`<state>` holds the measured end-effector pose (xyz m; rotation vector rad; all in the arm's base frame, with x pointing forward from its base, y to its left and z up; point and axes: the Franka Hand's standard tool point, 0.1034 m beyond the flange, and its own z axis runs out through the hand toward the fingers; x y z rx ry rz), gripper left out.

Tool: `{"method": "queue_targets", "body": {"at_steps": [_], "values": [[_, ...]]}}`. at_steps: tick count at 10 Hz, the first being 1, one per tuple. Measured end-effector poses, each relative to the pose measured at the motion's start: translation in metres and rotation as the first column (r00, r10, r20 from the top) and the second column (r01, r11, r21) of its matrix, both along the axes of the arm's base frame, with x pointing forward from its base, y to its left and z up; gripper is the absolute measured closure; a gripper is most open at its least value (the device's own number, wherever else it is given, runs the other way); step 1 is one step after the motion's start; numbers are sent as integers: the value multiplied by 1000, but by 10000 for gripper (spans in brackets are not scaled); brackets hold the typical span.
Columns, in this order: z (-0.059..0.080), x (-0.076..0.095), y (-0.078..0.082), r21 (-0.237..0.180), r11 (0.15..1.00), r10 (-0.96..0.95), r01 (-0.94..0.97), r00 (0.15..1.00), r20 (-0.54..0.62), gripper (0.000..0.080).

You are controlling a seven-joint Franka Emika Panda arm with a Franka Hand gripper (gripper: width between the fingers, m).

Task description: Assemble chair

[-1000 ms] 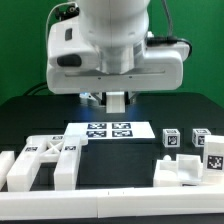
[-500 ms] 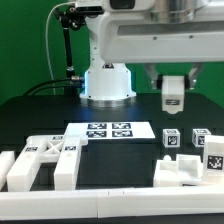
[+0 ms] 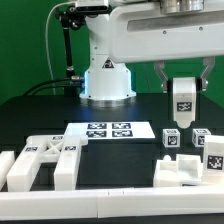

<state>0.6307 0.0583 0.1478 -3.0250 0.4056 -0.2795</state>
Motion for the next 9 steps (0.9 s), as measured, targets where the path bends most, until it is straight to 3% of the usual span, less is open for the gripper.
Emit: {"method": "queue_targets", "body": {"at_steps": [2, 4, 5, 6, 9], "values": [[-8, 3, -1, -32, 999, 8, -3, 990, 139, 512], [-21, -11, -7, -56, 998, 3, 9, 978, 207, 512], [-21, -12, -2, -56, 998, -10, 27, 961, 277, 512], [-25, -15, 7, -55, 998, -18, 37, 950, 313, 512], [-26, -13, 6, -61, 997, -18, 42, 939, 345, 512]]}}
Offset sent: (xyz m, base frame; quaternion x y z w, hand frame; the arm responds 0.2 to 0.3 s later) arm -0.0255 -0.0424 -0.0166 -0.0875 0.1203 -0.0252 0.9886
